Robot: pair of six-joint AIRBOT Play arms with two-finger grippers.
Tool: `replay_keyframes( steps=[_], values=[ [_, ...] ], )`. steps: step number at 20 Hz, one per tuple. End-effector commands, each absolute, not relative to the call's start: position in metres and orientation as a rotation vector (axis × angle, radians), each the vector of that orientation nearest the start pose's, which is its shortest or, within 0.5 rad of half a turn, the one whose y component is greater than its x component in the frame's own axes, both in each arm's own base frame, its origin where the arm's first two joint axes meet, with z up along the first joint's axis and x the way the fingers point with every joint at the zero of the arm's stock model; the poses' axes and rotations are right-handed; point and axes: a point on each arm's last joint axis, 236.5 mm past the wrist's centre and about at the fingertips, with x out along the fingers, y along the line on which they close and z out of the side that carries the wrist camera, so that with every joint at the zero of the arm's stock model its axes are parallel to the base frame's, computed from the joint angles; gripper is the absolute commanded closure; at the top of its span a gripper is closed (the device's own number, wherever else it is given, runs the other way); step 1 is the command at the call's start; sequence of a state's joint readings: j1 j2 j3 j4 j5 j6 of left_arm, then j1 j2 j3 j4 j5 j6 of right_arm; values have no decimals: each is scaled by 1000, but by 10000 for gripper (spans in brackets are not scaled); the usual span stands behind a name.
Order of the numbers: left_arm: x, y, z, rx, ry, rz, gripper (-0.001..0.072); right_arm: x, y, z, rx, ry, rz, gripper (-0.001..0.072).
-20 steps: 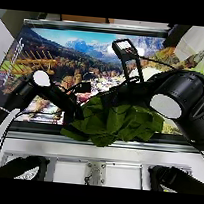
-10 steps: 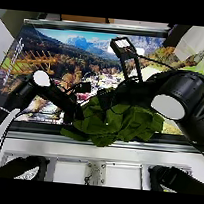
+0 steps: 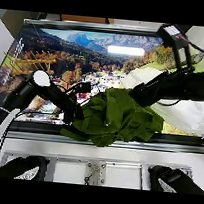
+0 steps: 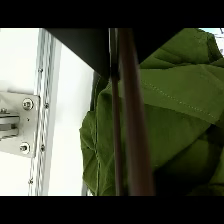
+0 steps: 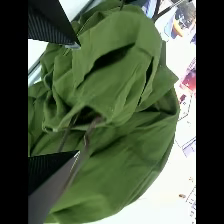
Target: Fold the clothes and pants, and hang the long-sleeved shirts on hangers.
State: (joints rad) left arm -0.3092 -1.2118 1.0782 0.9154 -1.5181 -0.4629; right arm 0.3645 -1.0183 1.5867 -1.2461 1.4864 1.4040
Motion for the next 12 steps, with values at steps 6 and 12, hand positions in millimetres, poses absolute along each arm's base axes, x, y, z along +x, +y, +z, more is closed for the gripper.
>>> replay_keyframes(
  steps=[6,12],
  values=[
    [225,-223,44,465,1070,-1489,693,333,141,248,-136,799,708,-3],
    [225,-223,44,466,1070,-1490,693,326,115,219,-262,654,997,-3]
  ],
)
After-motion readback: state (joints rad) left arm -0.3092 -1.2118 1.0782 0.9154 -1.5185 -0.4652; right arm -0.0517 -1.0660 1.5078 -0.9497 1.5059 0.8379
